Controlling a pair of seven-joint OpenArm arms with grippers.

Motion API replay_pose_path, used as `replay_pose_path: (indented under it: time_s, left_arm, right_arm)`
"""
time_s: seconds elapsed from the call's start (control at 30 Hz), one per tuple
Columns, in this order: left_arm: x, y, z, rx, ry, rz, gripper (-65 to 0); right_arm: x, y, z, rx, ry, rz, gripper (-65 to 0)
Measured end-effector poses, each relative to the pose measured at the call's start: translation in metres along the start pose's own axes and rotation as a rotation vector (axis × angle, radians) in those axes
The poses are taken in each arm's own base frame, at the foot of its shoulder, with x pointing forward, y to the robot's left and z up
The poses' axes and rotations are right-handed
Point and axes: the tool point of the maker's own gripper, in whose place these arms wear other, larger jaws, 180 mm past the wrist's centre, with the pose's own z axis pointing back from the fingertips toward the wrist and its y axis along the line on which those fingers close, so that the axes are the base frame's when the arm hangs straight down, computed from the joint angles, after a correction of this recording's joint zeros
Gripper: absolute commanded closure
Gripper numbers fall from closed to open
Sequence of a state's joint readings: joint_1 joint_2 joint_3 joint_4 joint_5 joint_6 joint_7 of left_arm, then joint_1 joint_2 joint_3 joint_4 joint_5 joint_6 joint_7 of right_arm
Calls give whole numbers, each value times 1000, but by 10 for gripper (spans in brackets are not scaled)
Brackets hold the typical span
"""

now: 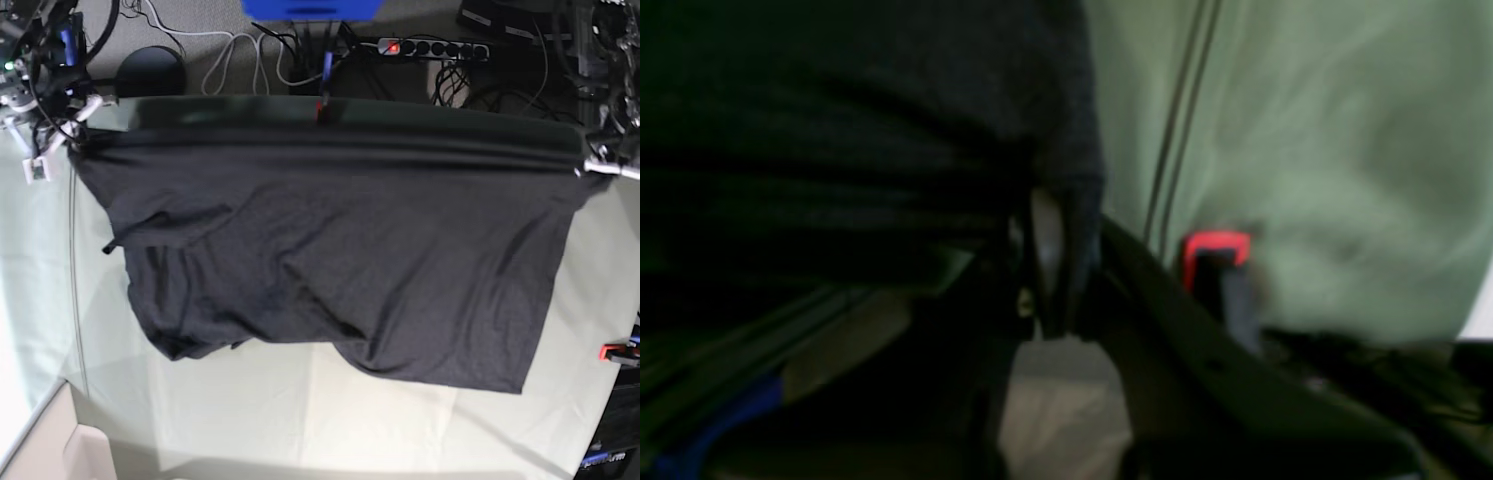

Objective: Layout the t-shirt on the table in an organized manner, then fold the t-shirt properly
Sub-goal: 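Hold the shirt edge taut between both grippers above the table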

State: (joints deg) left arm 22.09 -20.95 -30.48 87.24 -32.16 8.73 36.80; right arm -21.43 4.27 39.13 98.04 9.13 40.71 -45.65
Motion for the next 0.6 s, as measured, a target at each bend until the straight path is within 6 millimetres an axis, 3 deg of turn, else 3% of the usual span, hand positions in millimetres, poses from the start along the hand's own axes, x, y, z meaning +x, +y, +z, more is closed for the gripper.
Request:
replay_pose_path:
  time_s: [0.1,0.23,0.6]
  left_arm:
    - [-13,9,-6,20,37,11,-1]
    - [-18,13,-7,30,51,15,-1]
    - [-34,-1,-10,25,63,67,-7]
  right_arm:
    - [-19,3,-7,20,54,-28,0]
    - [-22,5,-9,26,59,-33,0]
    - [-42,16,-8,54,115,0,0]
